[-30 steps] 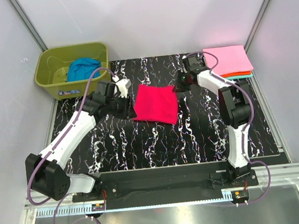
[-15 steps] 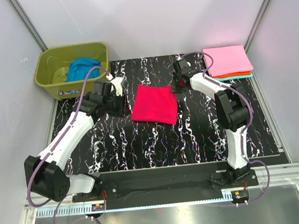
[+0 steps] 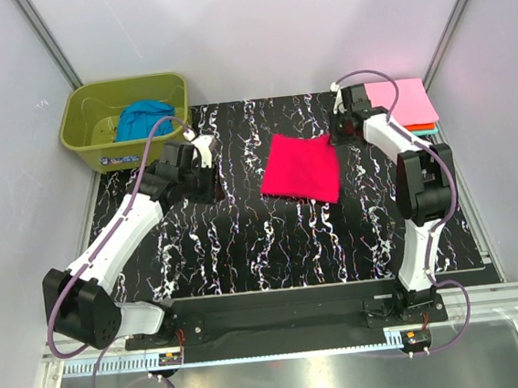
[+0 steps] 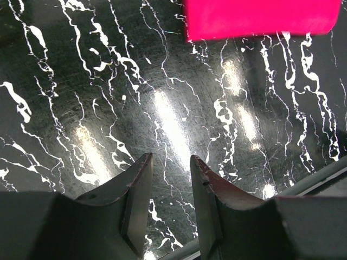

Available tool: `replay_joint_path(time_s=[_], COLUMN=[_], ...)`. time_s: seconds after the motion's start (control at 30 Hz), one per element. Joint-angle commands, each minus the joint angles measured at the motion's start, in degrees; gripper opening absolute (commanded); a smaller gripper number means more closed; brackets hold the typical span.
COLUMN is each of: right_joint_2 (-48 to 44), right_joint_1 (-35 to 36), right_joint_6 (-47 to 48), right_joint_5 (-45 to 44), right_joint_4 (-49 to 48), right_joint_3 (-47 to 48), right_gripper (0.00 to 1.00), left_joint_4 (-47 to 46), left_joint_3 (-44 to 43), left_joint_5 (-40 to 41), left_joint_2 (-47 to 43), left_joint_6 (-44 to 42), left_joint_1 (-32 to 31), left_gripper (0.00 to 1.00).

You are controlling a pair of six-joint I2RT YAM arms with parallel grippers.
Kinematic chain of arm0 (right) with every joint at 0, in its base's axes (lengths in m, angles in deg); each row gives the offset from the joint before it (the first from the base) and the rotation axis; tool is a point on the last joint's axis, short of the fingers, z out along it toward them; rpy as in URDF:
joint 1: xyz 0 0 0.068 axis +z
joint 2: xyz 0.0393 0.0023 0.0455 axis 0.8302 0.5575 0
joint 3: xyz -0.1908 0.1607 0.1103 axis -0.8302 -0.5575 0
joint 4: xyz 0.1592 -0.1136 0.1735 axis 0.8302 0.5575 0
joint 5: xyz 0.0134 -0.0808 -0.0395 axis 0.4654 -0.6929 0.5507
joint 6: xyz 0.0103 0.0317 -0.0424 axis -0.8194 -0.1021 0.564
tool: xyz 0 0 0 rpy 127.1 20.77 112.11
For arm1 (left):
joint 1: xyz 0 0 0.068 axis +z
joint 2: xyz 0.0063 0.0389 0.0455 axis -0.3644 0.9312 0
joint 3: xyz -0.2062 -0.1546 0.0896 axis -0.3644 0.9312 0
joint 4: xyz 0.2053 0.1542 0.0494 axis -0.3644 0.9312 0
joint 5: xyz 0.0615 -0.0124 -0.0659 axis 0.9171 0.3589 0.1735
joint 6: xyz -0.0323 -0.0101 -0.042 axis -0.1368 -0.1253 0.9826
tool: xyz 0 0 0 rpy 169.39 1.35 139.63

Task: Fold and stack the t-shirts
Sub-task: Neatly place the folded tshirt to the corner

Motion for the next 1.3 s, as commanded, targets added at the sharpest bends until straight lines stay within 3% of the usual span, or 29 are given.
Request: replay_joint_path(time_s=[0.0, 0.27, 0.6, 0.97, 1.27], right_joint_2=[-3.77, -3.6, -2.63, -0.52, 3.61], right_joint_1=[-0.02, -3.71, -7.14, -9.25, -14.17], right_joint_6=[8.68, 17.29, 26.0, 33.47, 32.69], right_joint_5=[2.76, 0.03, -6.12, -13.5, -8.86], right_joint_4=[-2.21, 0.42, 11.14, 11.06, 11.06], right_joint_3=[3.78, 9.49, 18.73, 27.24, 35.15], right_gripper=[0.0, 0.0, 0.0, 0.0, 0.0], left_joint_4=[-2.54, -2.71, -2.54, -2.71, -2.71], left_joint_3=[-0.24, -0.07, -0.42, -0.16, -0.07], left_joint_5=[-2.44, -4.37, -6.84, -6.48, -6.92], left_joint_2=[0.06, -0.64, 0.24, -2.14, -1.78], left_joint_6=[-0.48, -0.04, 0.31, -0.04, -0.04], left_joint_1=[0.11, 0.11, 0.19, 0.11, 0.11], left_gripper=[0.38, 0.39, 0.4, 0.41, 0.41])
